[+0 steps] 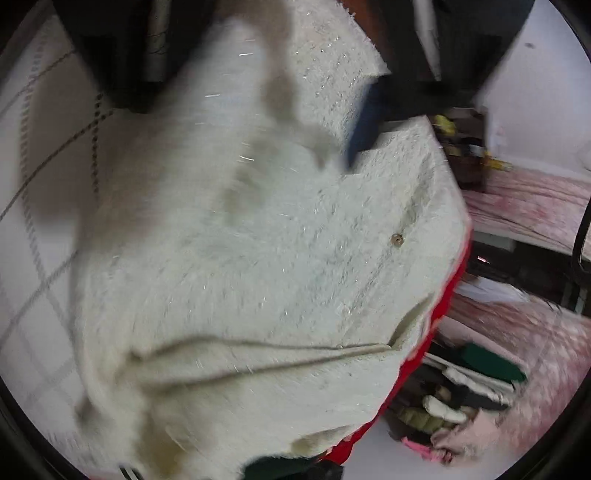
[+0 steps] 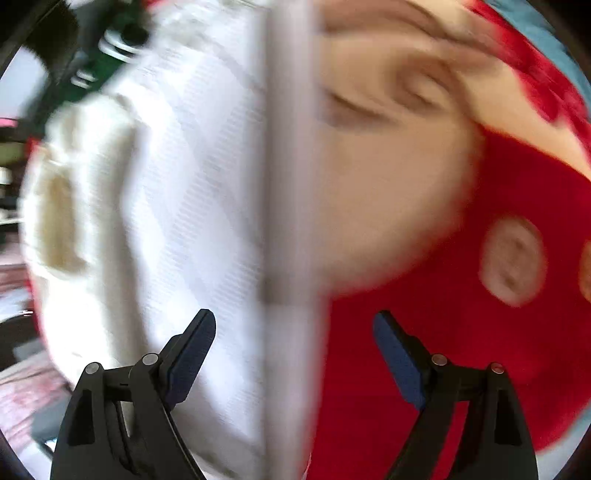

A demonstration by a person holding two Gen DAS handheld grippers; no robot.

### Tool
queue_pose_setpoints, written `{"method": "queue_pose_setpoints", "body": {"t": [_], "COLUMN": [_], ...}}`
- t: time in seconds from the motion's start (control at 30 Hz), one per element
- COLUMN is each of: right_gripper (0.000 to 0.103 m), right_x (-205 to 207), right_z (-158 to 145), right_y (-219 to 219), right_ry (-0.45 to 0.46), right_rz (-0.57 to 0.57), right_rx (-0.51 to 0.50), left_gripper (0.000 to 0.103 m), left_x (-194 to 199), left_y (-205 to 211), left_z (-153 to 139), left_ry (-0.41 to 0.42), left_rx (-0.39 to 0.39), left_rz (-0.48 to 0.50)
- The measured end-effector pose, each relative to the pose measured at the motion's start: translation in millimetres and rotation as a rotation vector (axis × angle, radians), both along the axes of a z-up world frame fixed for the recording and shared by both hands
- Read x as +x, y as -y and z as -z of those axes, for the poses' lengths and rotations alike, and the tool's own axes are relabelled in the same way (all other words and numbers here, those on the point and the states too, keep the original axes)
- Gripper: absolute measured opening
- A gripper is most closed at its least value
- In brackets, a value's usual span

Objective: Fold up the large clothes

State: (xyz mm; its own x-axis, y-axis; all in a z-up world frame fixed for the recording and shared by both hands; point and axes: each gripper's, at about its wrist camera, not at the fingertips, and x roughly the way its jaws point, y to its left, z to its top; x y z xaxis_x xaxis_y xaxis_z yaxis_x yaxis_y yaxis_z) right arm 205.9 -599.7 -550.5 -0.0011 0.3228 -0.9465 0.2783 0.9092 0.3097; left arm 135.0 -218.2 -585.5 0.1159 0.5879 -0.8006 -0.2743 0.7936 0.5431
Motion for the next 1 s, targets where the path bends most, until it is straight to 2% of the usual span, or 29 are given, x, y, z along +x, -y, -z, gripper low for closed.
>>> {"method": "queue_pose_setpoints", "body": {"t": [0.07, 0.13, 0.23, 0.27, 0.33, 0.43, 0.47, 0.5, 0.53, 0.57, 0.63, 0.8, 0.93, 1.0], "right_gripper": [0.089, 0.089, 0.103, 0.103, 0.103, 0.103, 0.102, 0.095, 0.06, 0.038, 0.035, 0.033, 0.033, 0.033], "right_x": [16, 33, 46, 55, 62, 90, 100, 104, 105, 107, 109, 105, 114, 129], "right_z": [-5, -5, -14, -12, -9, 24, 35, 40, 38, 30, 14, -83, -151, -169], "right_y": [-21, -44, -69, -81, -107, -146, -162, -172, -183, -192, -209, -243, -308, -364], "right_ry": [0.076, 0.12, 0.169, 0.18, 0.164, 0.06, 0.006, -0.011, 0.001, 0.007, 0.031, 0.07, 0.075, 0.067], "right_rz": [-0.008, -0.023, -0.02, -0.003, 0.007, 0.023, 0.027, 0.045, 0.054, 0.038, 0.041, -0.019, -0.078, -0.138], "right_rx": [0.137, 0.267, 0.413, 0.461, 0.497, 0.52, 0.534, 0.574, 0.561, 0.482, 0.442, 0.339, 0.239, 0.177], "left_gripper": [0.022, 0.02, 0.019, 0.019, 0.019, 0.019, 0.019, 0.019, 0.019, 0.019, 0.018, 0.018, 0.019, 0.024], "left_x": [2, 5, 10, 11, 11, 14, 14, 15, 15, 15, 13, 8, 9, 12], "left_y": [-12, -19, -29, -30, -33, -44, -44, -47, -51, -57, -70, -125, -188, -230], "left_z": [-16, -28, -40, -42, -45, -53, -54, -57, -60, -65, -79, -124, -153, -157], "left_ry": [0.041, 0.061, 0.077, 0.081, 0.089, 0.098, 0.099, 0.101, 0.104, 0.108, 0.107, 0.133, 0.167, 0.183], "left_rx": [-0.062, -0.112, -0.154, -0.158, -0.18, -0.232, -0.246, -0.264, -0.277, -0.297, -0.348, -0.452, -0.49, -0.499], "left_rz": [-0.011, -0.015, -0.003, 0.0, 0.005, 0.01, 0.017, 0.024, 0.028, 0.033, 0.038, 0.06, 0.041, 0.001]}}
